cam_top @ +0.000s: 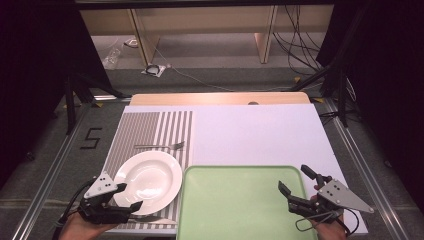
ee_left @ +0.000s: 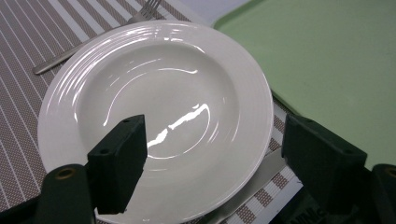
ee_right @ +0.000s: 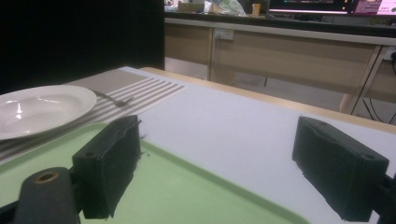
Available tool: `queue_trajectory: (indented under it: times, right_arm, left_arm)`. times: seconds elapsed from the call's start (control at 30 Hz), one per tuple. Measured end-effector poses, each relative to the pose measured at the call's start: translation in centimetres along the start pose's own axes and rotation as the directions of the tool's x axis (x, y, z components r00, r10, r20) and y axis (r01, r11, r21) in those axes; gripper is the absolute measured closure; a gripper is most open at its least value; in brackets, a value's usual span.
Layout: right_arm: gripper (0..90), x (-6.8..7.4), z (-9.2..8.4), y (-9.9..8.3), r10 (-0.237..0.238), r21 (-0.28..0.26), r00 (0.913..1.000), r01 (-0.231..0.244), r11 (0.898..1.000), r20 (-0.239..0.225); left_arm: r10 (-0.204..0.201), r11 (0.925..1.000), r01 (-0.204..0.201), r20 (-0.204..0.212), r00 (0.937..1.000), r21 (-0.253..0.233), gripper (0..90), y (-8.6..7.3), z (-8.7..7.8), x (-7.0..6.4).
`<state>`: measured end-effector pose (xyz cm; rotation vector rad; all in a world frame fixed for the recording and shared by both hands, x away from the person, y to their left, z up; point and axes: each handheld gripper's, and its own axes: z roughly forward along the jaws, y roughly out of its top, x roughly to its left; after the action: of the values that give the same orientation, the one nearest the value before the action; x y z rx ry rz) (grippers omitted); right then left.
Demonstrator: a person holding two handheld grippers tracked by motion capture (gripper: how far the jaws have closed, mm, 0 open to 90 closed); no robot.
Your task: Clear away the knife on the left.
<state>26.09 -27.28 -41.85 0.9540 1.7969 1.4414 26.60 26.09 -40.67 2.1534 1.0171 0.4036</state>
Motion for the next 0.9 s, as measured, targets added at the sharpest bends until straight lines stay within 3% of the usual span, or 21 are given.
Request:
queue_trajectory:
  times: [0.33, 0.73, 0.9]
  right_arm:
    - [16.0, 0.0, 0.0, 0.0, 0.002, 0.001, 1.0000, -0.002, 1.000, -0.003]
    - [15.8, 0.1, 0.0, 0.0, -0.003, 0.007, 0.9999, 0.003, 1.000, -0.015]
    - [15.8, 0.1, 0.1, 0.0, -0.003, 0.007, 0.9999, 0.003, 1.000, -0.017]
  left_arm:
    - [-0.001, 0.9987, 0.002, -0.016, 0.9999, 0.051, 22.6, -1.0, 0.2, 0.9]
    - [0.009, 0.9903, -0.004, -0.033, 0.9994, 0.139, 23.3, -1.9, 0.3, 1.1]
    - [0.003, 0.9881, 0.002, -0.032, 0.9995, 0.154, 23.3, -2.0, 0.1, 1.4]
